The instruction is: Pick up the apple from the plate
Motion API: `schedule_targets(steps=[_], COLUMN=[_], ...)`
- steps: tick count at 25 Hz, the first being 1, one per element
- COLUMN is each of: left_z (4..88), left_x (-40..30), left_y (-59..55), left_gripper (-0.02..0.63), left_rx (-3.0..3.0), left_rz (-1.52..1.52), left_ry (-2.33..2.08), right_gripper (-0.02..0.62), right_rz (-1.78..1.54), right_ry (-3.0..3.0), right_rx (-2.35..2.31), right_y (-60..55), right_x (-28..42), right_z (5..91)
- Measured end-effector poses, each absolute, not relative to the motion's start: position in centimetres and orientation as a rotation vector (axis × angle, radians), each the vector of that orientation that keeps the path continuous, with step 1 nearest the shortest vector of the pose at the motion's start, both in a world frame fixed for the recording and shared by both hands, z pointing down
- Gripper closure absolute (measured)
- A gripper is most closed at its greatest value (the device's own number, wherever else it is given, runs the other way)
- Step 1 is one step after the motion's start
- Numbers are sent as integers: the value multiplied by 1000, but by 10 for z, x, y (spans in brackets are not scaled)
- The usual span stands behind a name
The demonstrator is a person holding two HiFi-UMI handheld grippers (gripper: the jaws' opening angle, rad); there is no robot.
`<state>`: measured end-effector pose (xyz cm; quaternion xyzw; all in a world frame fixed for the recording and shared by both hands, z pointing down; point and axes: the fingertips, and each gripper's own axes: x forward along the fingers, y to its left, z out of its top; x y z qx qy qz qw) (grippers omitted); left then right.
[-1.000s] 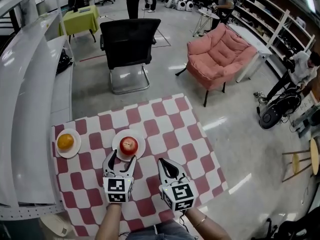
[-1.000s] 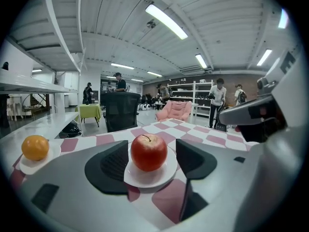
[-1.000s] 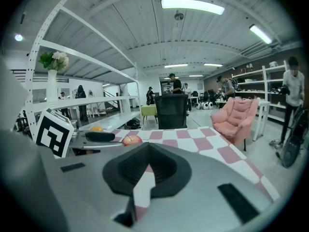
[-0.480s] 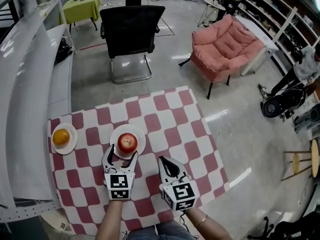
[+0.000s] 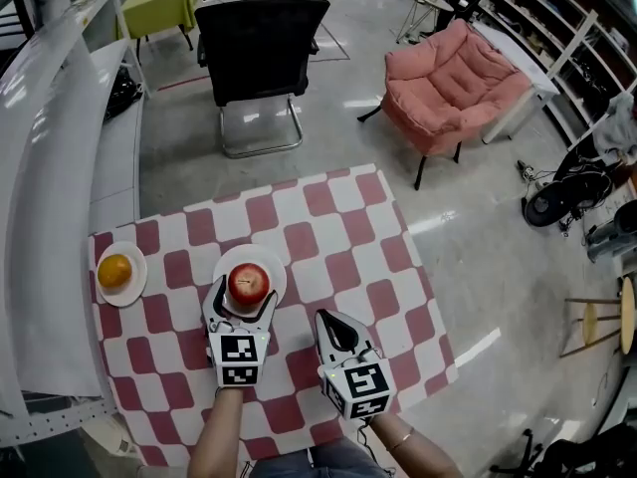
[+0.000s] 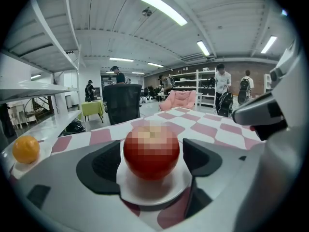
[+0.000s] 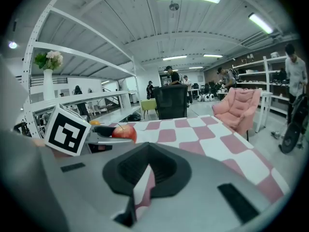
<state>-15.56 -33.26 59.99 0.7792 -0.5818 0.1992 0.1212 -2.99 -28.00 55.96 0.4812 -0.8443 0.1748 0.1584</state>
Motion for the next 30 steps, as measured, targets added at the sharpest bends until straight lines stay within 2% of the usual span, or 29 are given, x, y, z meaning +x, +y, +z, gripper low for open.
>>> schedule_targets(steps=[20, 30], left_z=[604, 579], left_x=[-149, -151], left_y=[-353, -351], left_gripper=[221, 221], left_rx=[2273, 2292], left_rz=[586, 528], left_ry=[-1705, -1739], right_gripper=[586, 586], right_rz=[528, 493], right_ry=[-2397, -2421], right_rx=[1362, 1368], right_y=[-287, -288], right_x=[-19, -20], right_z=[569, 556])
